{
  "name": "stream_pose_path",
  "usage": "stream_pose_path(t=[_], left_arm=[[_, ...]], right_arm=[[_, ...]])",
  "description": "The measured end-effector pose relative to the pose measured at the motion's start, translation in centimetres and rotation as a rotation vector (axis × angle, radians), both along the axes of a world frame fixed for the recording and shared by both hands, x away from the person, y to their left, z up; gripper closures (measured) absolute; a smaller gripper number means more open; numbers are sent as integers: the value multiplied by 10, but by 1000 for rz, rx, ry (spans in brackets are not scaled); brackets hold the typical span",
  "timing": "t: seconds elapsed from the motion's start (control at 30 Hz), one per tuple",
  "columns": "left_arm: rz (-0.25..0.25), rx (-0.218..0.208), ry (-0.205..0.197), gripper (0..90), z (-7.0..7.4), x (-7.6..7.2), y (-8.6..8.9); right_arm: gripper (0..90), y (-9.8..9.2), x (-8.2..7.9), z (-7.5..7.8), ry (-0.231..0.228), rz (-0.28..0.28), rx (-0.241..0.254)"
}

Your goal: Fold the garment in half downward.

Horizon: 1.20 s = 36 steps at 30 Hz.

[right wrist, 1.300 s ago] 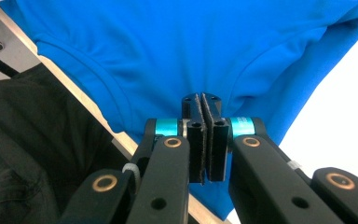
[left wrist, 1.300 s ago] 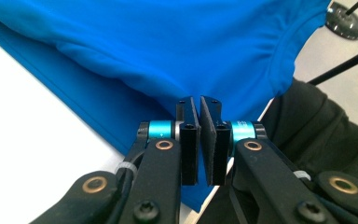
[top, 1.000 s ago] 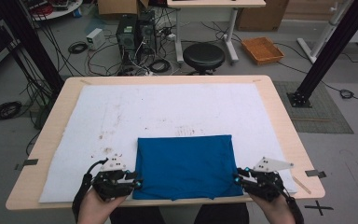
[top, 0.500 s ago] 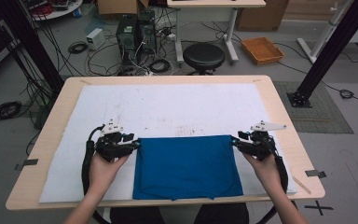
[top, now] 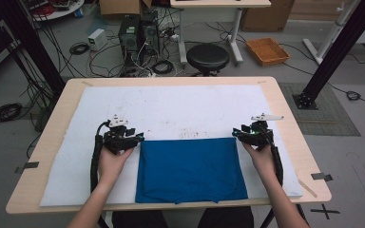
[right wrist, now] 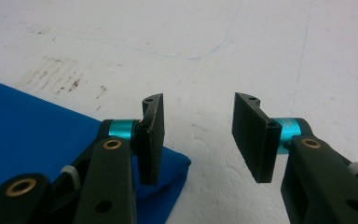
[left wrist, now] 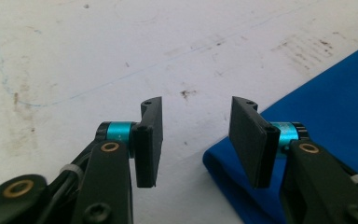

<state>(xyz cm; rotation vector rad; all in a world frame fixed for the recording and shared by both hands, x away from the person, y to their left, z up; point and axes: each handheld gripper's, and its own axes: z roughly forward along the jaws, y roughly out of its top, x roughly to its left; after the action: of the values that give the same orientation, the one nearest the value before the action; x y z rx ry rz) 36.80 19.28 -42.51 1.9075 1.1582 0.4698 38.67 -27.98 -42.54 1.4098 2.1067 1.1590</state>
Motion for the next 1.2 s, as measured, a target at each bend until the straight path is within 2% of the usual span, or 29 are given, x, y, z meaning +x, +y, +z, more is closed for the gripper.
stream_pose_path(t=[0.17,0.23,0.33,0.53,0.6,0.73,0.87,0.93,0.97,1.03,1.2], left_arm=[[-3,-36,25,524,-3,2,1],[-4,-36,33,524,-5,3,-1],[-5,-32,51,520,-8,6,-3],[-14,-43,78,520,-10,4,-4],[-20,-40,86,520,-10,3,-6],[-26,-6,108,530,-13,3,-9],[-58,45,116,683,-18,1,-15],[-65,79,92,729,-19,-2,-18],[-78,71,94,788,-19,-2,-19],[-80,74,82,849,-19,-2,-20],[-83,66,67,865,-18,4,-18]], right_arm=[[543,-5,3,-2,1,-14,46],[543,-6,4,-3,3,-21,70],[543,-5,7,-6,23,-19,75],[549,1,5,-12,81,5,44],[554,2,3,-14,88,12,32],[607,6,2,-20,115,37,-2],[725,9,1,-21,109,68,-29],[794,11,-1,-22,94,78,-52],[825,11,-1,-22,89,86,-58],[851,12,-3,-21,76,94,-67],[861,11,-1,-19,52,89,-57]])
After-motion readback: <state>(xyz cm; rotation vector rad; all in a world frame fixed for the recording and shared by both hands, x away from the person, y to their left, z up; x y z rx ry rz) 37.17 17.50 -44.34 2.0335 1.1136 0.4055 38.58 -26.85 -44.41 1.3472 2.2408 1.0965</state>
